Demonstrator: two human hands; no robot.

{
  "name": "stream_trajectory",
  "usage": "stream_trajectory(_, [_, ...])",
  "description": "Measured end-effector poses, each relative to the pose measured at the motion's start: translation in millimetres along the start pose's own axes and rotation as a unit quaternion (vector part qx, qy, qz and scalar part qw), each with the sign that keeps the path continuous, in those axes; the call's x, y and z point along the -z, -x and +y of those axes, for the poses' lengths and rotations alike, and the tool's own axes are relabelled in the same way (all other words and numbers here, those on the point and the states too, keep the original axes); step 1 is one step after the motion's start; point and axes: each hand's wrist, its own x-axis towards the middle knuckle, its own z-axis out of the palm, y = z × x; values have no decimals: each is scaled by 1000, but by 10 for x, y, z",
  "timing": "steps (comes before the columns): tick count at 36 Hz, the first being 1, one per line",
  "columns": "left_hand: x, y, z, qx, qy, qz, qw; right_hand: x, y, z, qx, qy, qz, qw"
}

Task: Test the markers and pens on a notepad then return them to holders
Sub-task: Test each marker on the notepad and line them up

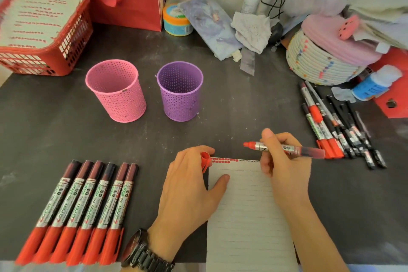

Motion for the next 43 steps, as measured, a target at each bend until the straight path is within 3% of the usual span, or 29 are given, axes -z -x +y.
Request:
stream_trajectory(4, [44, 43, 19, -7, 79, 67, 995, 136, 90, -97, -37, -148, -72, 986])
stream_trajectory(7, [81, 75, 12, -11, 126, 70, 989, 219, 203, -98, -85, -207, -109, 968])
stream_trajectory(15, [88, 80, 4, 22, 216, 41, 975, 219, 337, -10, -80, -183, -18, 980])
stream_trajectory(20, [106, 80, -19, -15, 183, 19, 983, 171, 351, 33, -55, -128, -1, 990])
stream_trajectory(35, [157, 73, 36, -82, 139, 34, 986, 205, 369, 88, -26, -74, -50, 996])
stream_trajectory(43, [213, 101, 83, -123, 175, 19, 977, 197, 385, -32, -17, -21, -124, 992])
